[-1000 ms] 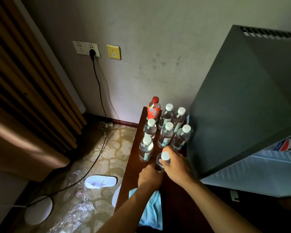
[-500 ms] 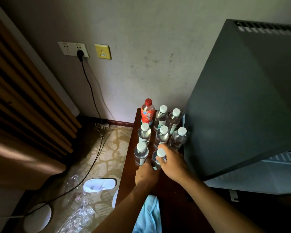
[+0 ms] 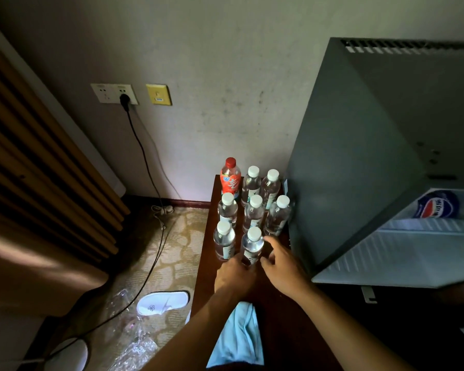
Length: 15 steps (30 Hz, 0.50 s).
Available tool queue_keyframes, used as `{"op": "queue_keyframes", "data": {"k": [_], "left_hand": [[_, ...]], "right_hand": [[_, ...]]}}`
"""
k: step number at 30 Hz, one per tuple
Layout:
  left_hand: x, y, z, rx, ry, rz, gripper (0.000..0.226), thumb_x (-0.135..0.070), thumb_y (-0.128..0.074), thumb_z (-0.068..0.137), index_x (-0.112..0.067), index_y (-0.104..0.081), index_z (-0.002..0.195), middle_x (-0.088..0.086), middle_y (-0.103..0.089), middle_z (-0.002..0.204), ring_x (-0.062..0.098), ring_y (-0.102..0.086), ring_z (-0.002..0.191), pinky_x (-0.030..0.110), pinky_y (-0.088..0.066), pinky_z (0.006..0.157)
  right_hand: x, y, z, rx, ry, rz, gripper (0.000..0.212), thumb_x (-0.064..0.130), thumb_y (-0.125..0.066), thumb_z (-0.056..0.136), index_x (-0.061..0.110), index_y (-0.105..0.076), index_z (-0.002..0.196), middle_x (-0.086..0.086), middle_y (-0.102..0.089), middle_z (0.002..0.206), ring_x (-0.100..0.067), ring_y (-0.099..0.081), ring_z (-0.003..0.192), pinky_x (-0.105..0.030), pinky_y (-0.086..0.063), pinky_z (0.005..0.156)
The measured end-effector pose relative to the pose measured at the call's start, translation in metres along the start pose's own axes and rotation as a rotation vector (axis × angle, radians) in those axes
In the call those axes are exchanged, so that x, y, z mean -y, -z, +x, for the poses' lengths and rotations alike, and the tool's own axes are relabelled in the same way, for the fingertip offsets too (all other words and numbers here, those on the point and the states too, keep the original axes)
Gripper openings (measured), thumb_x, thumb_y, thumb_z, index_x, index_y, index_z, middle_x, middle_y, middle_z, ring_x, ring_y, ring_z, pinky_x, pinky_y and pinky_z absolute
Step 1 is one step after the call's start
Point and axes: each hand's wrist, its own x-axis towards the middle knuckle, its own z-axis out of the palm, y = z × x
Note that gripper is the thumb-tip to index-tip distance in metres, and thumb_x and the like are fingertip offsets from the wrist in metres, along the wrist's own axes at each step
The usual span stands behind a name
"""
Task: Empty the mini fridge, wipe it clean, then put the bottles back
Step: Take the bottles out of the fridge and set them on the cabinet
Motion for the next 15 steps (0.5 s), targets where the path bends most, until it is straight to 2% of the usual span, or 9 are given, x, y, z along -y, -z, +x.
{"op": "queue_keyframes", "data": {"k": [4, 7, 11, 15], "left_hand": [[-0.002, -0.007, -0.013, 0.050, 0.013, -0.018, 0.040, -0.058, -0.057, 0.078, -0.031, -0.067, 0.105, -0.006, -0.072, 0.108, 0.021, -0.065, 0.108, 0.031, -0.049, 0.090], [-0.007, -0.019, -0.022, 0.076, -0.028, 0.001, 0.038, -0.059, -0.058, 0.077, -0.033, -0.067, 0.102, -0.009, -0.073, 0.107, 0.018, -0.065, 0.107, 0.028, -0.047, 0.088], [-0.024, -0.039, -0.034, 0.123, -0.093, 0.032, 0.021, -0.046, -0.062, 0.083, -0.035, -0.066, 0.101, -0.010, -0.073, 0.105, 0.017, -0.066, 0.104, 0.025, -0.047, 0.084], [-0.051, -0.058, -0.047, 0.184, -0.148, 0.023, 0.027, -0.040, -0.060, 0.081, -0.029, -0.069, 0.103, -0.005, -0.073, 0.106, 0.020, -0.067, 0.104, 0.029, -0.051, 0.085]], "right_hand": [[-0.010, -0.003, -0.016, -0.036, -0.041, 0.000, 0.033, 0.028, -0.055, 0.092, 0.031, -0.057, 0.125, 0.000, -0.066, 0.110, -0.018, -0.060, 0.104, -0.032, -0.049, 0.089], [-0.023, 0.001, -0.028, -0.101, -0.046, 0.019, 0.026, 0.027, -0.057, 0.091, 0.029, -0.064, 0.116, 0.005, -0.068, 0.104, -0.014, -0.062, 0.099, -0.024, -0.045, 0.083], [-0.047, 0.016, -0.042, -0.135, -0.112, 0.077, 0.019, 0.027, -0.059, 0.091, 0.034, -0.066, 0.107, 0.018, -0.059, 0.088, -0.006, -0.060, 0.087, -0.018, -0.042, 0.073], [-0.074, 0.037, -0.052, -0.127, -0.125, 0.118, 0.015, 0.026, -0.057, 0.093, 0.037, -0.067, 0.093, 0.021, -0.062, 0.085, 0.000, -0.061, 0.082, -0.014, -0.044, 0.066]]}}
